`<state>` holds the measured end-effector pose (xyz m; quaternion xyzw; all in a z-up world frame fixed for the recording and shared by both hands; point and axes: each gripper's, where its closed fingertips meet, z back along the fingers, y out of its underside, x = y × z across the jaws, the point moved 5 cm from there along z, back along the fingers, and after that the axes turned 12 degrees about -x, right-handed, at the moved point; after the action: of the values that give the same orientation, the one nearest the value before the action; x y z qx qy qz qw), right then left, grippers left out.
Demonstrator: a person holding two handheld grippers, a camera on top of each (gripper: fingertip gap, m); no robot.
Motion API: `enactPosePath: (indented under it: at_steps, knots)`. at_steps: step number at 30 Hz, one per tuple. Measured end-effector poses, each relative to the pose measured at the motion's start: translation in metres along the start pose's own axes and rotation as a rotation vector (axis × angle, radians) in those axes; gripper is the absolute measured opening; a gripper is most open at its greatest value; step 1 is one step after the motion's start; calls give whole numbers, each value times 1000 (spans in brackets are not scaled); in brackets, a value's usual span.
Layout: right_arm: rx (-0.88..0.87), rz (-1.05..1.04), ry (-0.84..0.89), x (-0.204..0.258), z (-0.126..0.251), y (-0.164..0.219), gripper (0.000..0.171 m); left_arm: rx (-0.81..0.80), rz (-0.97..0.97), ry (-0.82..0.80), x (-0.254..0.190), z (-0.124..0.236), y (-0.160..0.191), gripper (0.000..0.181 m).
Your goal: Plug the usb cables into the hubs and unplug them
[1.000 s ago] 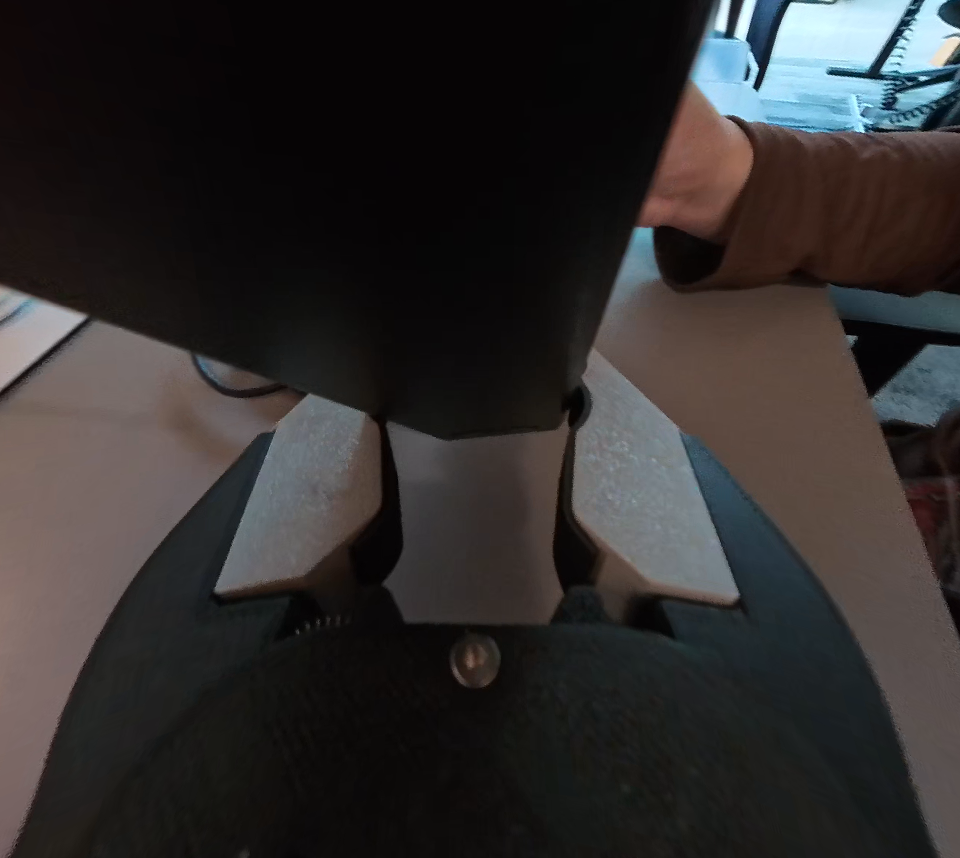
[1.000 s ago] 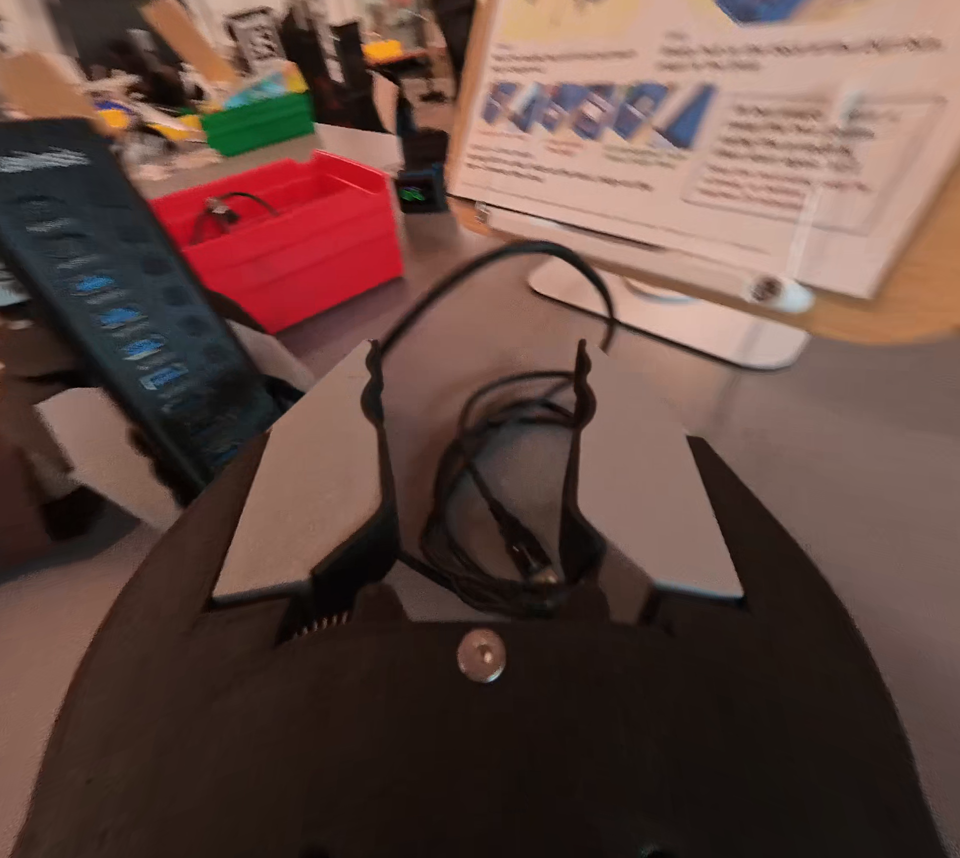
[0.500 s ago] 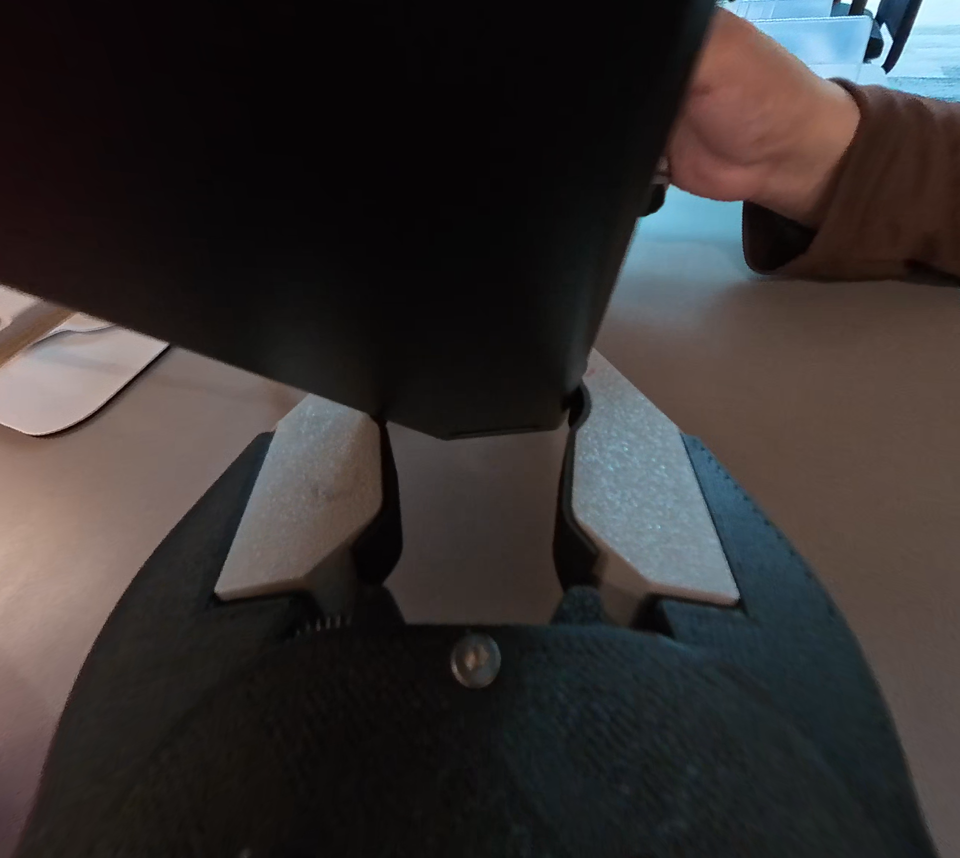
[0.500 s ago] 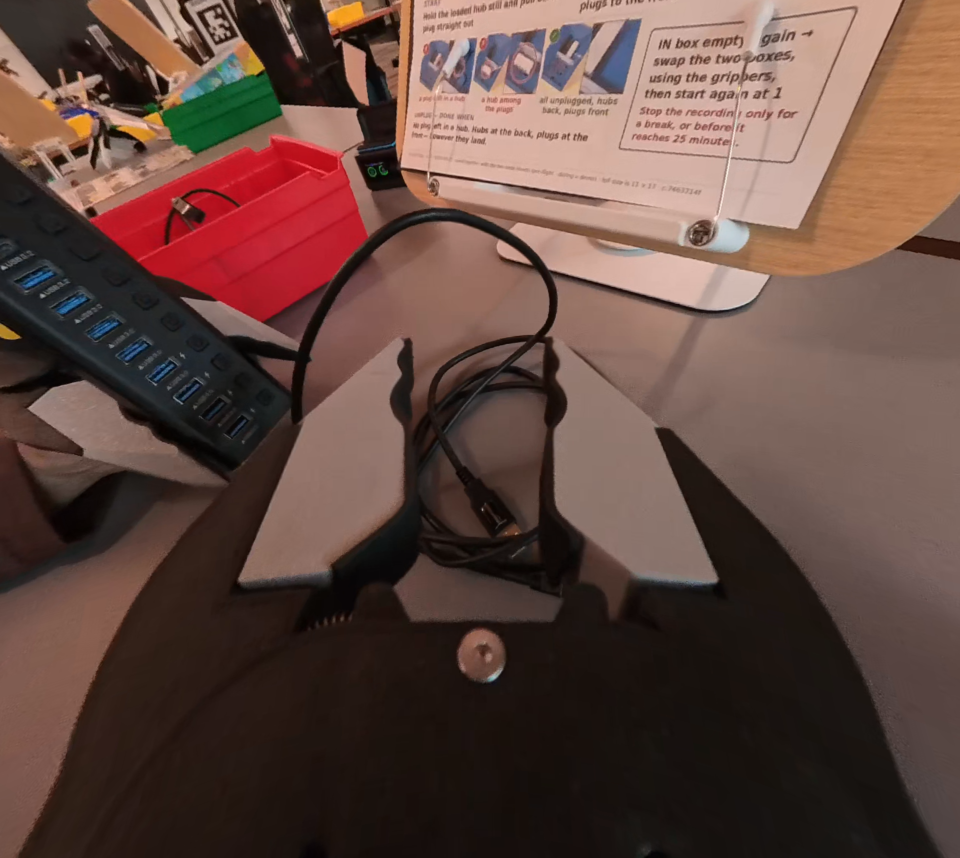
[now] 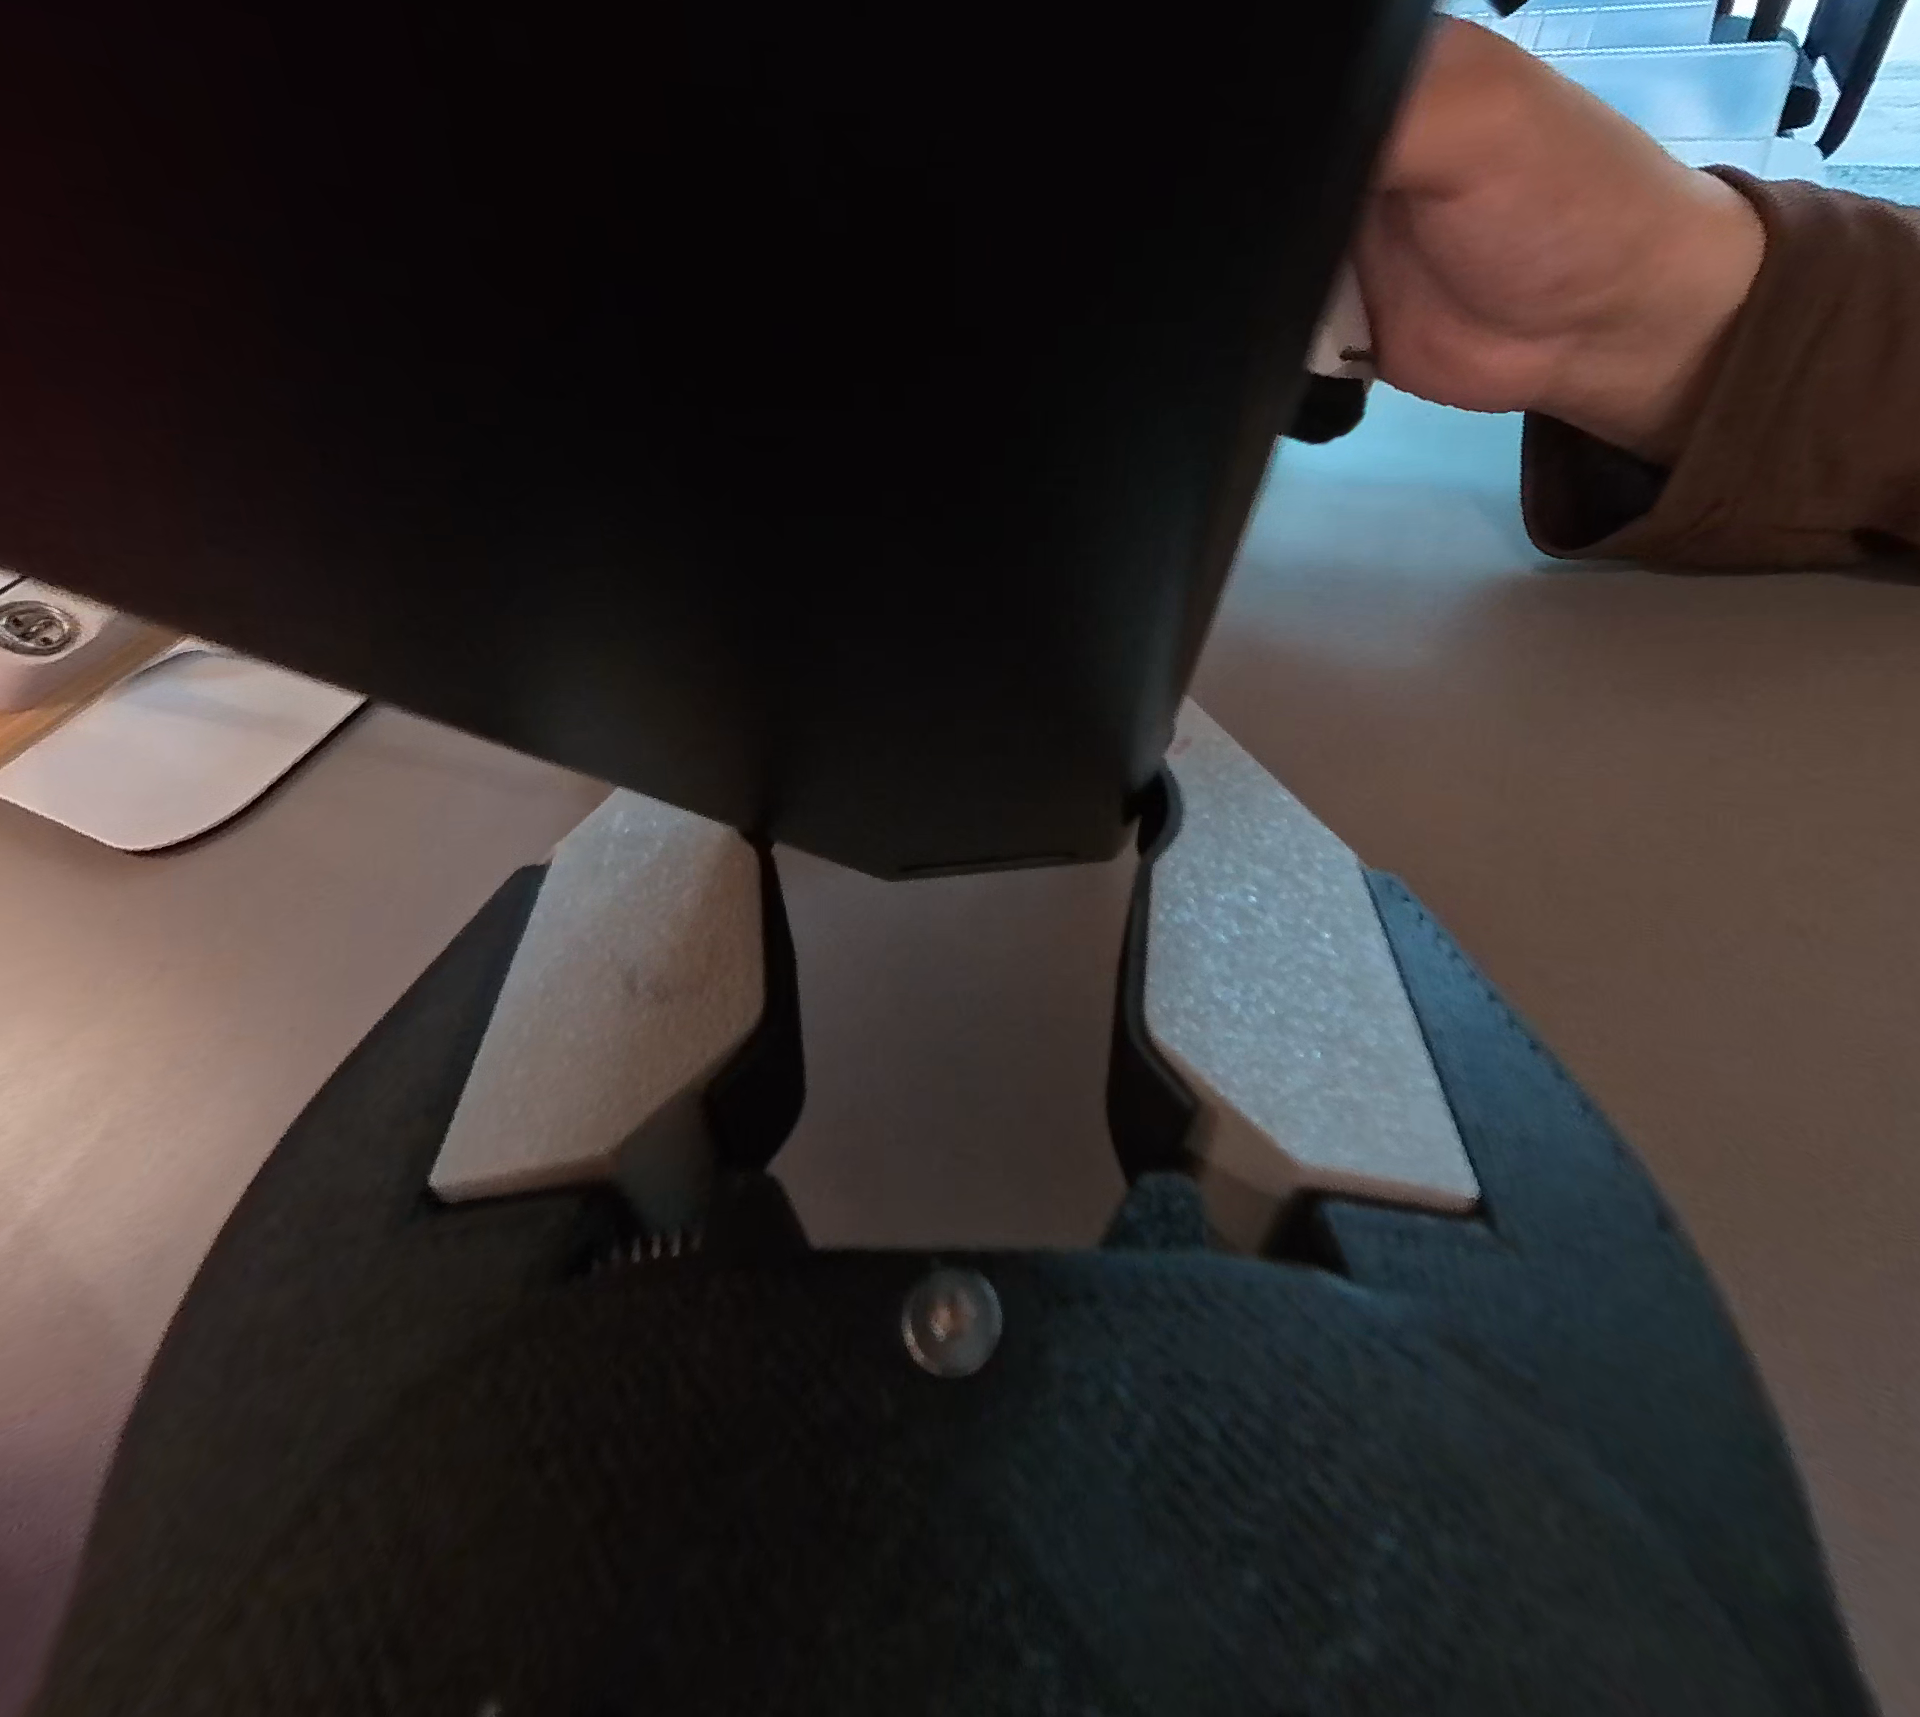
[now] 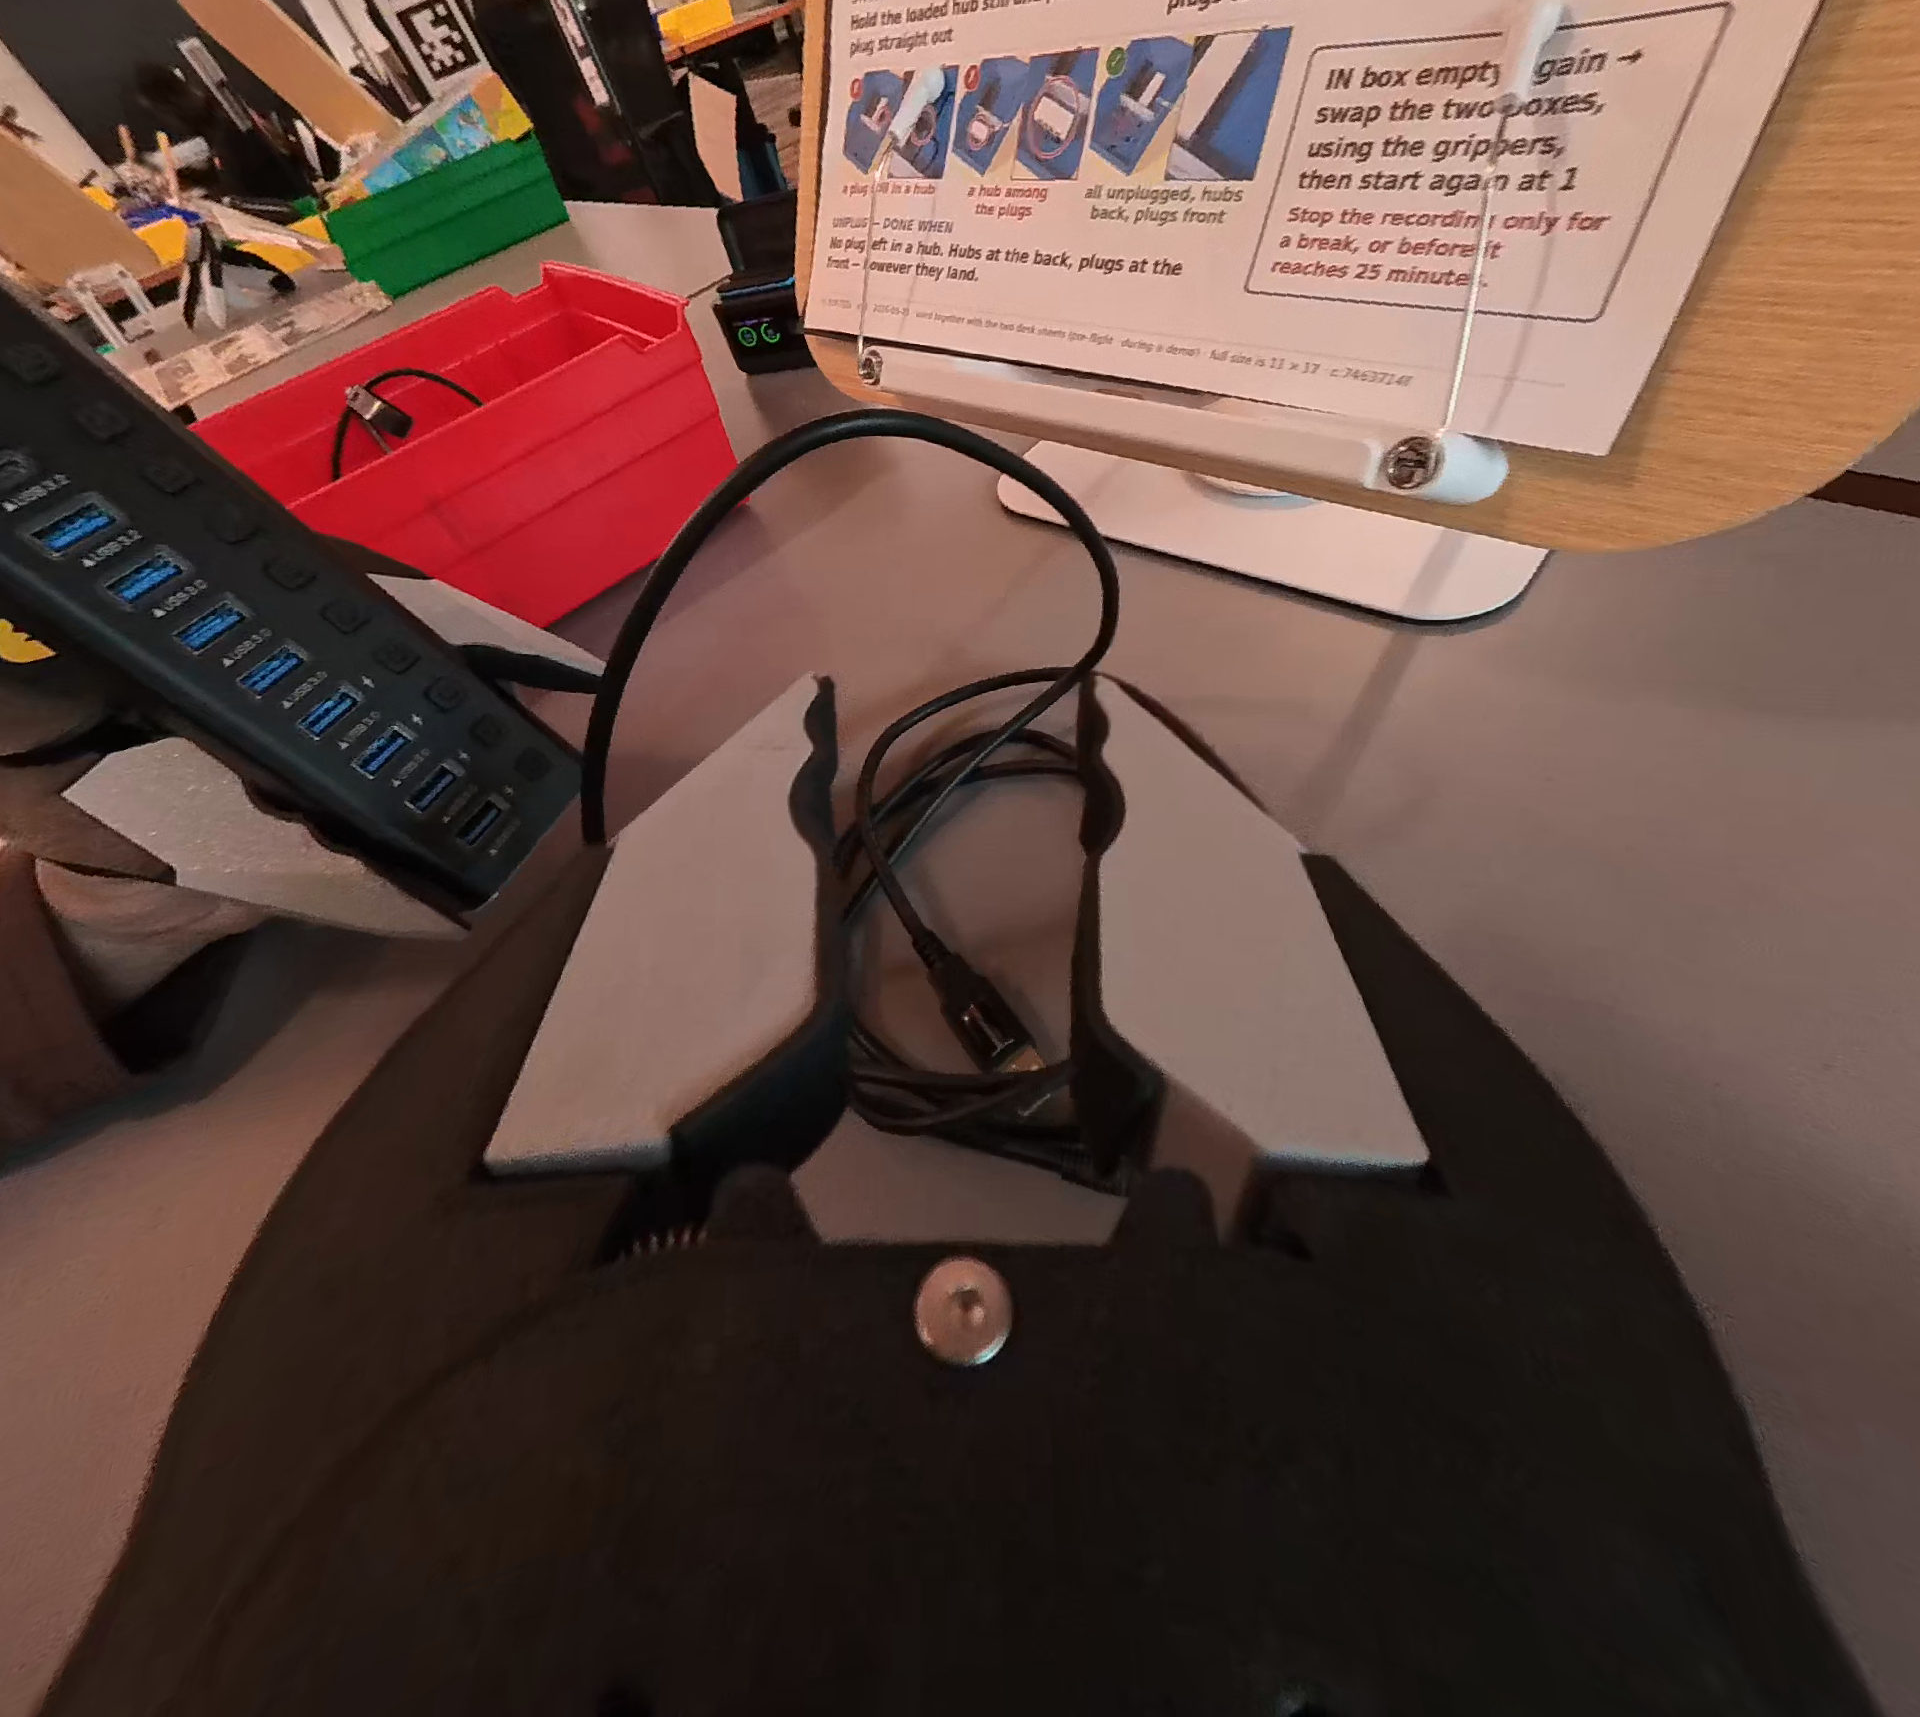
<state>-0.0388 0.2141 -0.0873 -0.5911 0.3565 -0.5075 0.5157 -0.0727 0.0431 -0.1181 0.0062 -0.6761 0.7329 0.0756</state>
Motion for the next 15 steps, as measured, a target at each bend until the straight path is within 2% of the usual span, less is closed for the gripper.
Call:
enactPosePath:
  at_steps: [6,9,15]
  knots:
    - [-20,11,-72,12,-2,-2,42,-21,16,21,-1,1,-2,69]
    - [-59,16,-87,17,0,-7,48,-31,33,55,-5,0,-3,69]
    - [-141,-3,-130,23,5,-19,60,-145,190,306,-28,4,-16,69]
